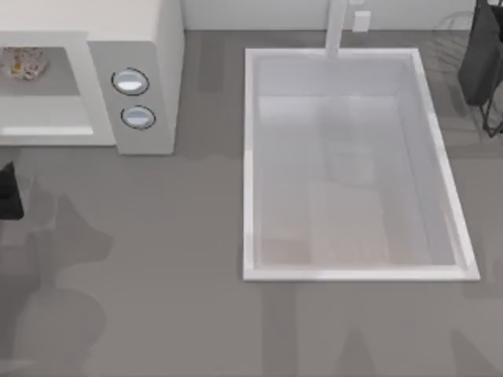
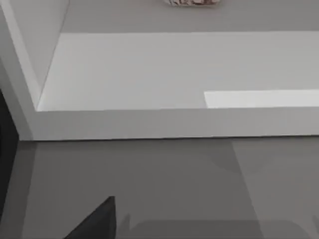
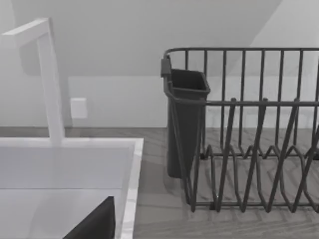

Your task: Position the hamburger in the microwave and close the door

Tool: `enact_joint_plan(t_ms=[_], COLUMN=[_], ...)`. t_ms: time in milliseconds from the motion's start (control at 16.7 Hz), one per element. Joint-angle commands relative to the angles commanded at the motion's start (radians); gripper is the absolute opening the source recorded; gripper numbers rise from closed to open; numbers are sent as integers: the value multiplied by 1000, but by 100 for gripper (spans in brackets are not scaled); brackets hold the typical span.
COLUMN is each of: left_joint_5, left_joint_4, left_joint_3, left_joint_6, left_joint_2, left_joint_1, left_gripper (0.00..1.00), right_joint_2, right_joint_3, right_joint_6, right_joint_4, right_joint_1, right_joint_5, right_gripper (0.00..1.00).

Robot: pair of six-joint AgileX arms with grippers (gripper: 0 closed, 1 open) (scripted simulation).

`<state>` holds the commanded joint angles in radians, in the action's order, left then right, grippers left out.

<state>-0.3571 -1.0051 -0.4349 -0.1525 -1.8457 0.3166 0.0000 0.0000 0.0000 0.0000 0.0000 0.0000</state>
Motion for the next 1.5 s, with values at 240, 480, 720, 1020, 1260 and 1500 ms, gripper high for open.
enact_joint_plan(t_ms=[240,480,720,1020,1260,1500], left_joint_5=[-1,2,3,6,7,7], left_joint_4=[-4,38,226,520,586,583], left_joint_3=[6,-9,-56,-126,-151,-149], left_joint_6=[-1,1,2,3,3,3], left_joint_2=[4,33,169,370,432,429], left_joint_1=[2,-3,-4,-4,-4,-4], left_gripper=[100,100,100,100,100,100], right_joint_2=[0,0,0,0,0,0], right_joint_3=[0,0,0,0,0,0], right_joint_6=[0,0,0,0,0,0], right_joint_4=[0,0,0,0,0,0], right_joint_1=[0,0,0,0,0,0], right_joint_5=[0,0,0,0,0,0], right_gripper=[100,100,100,100,100,100])
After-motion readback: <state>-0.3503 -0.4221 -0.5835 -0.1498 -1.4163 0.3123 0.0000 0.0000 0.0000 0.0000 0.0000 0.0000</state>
